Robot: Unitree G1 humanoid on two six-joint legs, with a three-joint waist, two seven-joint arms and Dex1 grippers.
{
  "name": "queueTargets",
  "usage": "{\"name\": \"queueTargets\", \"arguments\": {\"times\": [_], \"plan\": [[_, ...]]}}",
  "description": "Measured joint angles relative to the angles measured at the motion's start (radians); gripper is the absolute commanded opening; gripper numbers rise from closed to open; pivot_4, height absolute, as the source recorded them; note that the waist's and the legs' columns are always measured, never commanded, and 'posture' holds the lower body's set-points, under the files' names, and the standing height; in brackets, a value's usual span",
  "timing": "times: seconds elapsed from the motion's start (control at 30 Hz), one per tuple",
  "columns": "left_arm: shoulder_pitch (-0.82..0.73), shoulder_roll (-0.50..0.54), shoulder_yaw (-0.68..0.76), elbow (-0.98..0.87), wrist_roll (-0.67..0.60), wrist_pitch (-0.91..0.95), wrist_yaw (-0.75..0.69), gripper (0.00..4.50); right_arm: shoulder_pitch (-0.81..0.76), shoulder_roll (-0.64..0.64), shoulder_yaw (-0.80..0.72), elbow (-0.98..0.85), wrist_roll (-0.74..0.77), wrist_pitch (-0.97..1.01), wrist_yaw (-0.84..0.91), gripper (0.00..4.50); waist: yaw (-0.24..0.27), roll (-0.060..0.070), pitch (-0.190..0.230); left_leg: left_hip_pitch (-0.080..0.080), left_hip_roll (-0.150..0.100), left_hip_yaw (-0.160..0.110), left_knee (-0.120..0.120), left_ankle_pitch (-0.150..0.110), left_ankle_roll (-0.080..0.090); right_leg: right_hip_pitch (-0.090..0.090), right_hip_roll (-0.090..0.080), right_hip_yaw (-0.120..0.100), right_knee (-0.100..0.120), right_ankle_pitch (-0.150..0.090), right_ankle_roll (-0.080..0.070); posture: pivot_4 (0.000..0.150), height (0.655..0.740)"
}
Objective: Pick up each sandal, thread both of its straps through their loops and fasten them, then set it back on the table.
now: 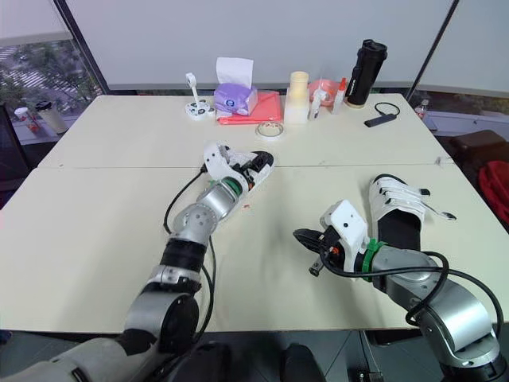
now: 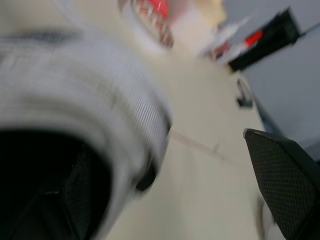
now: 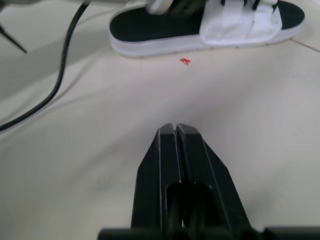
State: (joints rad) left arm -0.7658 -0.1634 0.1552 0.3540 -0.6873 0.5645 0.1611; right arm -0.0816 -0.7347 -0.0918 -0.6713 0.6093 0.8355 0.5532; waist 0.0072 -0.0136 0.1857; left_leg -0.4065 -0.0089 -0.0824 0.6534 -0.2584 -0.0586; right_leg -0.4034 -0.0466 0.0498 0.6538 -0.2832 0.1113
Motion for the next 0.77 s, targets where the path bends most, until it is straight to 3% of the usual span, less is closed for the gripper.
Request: {"name": "queueTargets", "arguments": {"times": [0.07,0.17,0.3,0.5,0.77], "plan": [[0.096,0.084,-0.063,-0.195,-0.013,0.157,-0.014,4.42,0.0,0.001,0.005,0.006,-0.002,-0.004,0.007,0.0,-0.003,0.0,0.0,0.001,0.0,0.0,0.0,0.0,0.0,0.0,0.0,0.0,0.001,0.0,0.0,0.15,0.74],[0.247,0.351,-0.162,-0.479,-0.033,0.373,-0.125,4.42,0.018,0.018,-0.014,0.038,0.006,-0.014,0.02,0.0,-0.025,0.001,-0.001,0.003,0.002,0.001,-0.003,0.001,-0.001,-0.001,0.002,0.001,0.003,0.0,-0.001,0.15,0.74],[0.41,0.565,-0.223,-0.711,-0.028,0.381,-0.342,4.42,0.034,0.127,-0.099,0.119,0.047,-0.043,0.0,0.0,-0.017,0.002,-0.001,0.004,0.002,0.001,-0.003,0.001,-0.001,0.001,0.0,0.001,0.004,-0.001,-0.002,0.15,0.74],[0.616,0.678,-0.233,-0.845,0.025,0.22,-0.553,4.42,0.078,0.181,-0.195,0.172,0.06,-0.135,-0.019,0.0,-0.007,0.003,-0.001,0.014,0.001,0.003,-0.007,0.0,-0.001,0.011,0.0,0.001,-0.002,-0.001,-0.003,0.15,0.74],[0.75,0.627,-0.135,-0.864,0.036,0.142,-0.566,4.42,0.185,0.192,-0.152,0.158,0.023,-0.188,-0.008,0.0,-0.005,0.003,-0.001,0.015,0.004,0.003,-0.005,0.0,0.0,0.012,0.0,0.002,-0.002,-0.002,-0.004,0.15,0.74]]}}
